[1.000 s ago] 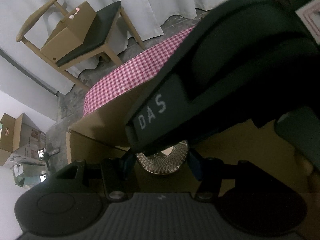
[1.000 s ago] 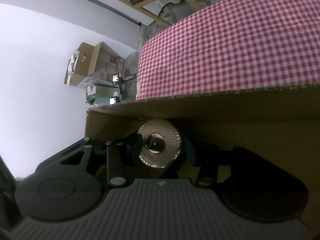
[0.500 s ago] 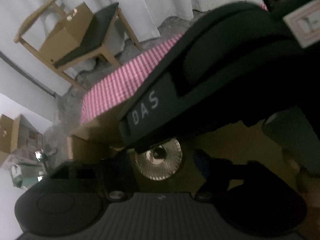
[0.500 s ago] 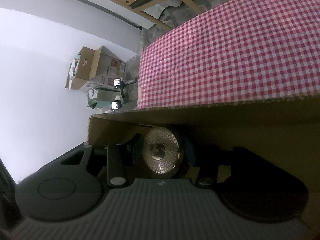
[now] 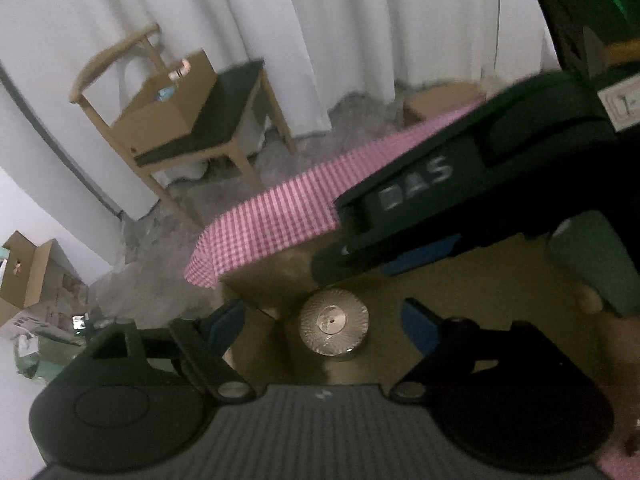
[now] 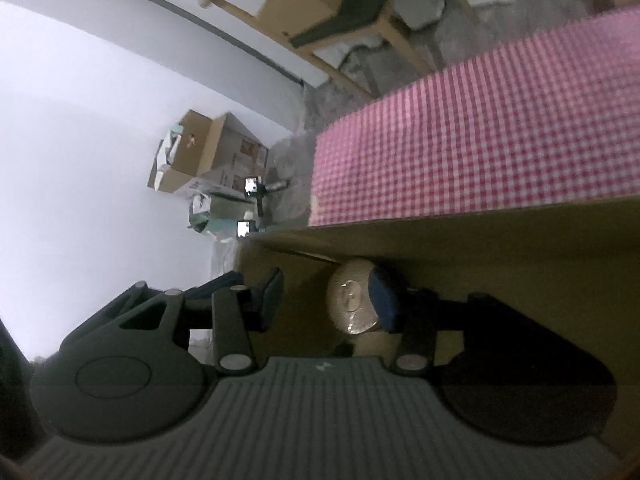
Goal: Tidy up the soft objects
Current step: 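Open the right gripper to release the jar inside the box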
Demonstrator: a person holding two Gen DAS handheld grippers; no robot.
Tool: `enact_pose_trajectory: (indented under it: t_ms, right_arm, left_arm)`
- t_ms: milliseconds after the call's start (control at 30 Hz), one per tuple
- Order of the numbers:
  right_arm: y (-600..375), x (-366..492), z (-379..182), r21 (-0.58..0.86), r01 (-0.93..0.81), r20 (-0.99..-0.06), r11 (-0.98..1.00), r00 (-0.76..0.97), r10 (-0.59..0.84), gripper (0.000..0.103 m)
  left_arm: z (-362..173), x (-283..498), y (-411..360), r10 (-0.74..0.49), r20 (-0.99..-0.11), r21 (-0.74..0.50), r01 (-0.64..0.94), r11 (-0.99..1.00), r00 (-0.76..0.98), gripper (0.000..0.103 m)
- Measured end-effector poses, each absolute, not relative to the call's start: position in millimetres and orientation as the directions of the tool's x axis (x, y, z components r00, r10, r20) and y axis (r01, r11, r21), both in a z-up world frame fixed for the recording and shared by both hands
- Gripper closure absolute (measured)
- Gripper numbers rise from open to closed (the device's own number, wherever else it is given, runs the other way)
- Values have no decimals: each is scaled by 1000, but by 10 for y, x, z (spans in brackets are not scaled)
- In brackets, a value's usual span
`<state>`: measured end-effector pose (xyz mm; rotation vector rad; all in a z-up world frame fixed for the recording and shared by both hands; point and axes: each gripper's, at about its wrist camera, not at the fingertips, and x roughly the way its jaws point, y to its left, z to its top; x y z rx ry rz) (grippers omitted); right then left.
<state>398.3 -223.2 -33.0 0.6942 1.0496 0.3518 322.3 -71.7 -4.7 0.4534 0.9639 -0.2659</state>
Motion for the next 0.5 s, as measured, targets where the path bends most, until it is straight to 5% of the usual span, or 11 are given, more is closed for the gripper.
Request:
enact_pose_trajectory:
  t_ms: [267,500]
  right_arm:
    - [-2230,3095,621,567,-94,-627,818,595,503,29]
    - [-2164,1994,1244,328,-164,-600,930,724,340,1]
  left_arm:
    - [606,2509,-393,-202,-754,71,383,921,625,8]
    - [747,1806,-184,-281,-706,-42,358,933,650,0]
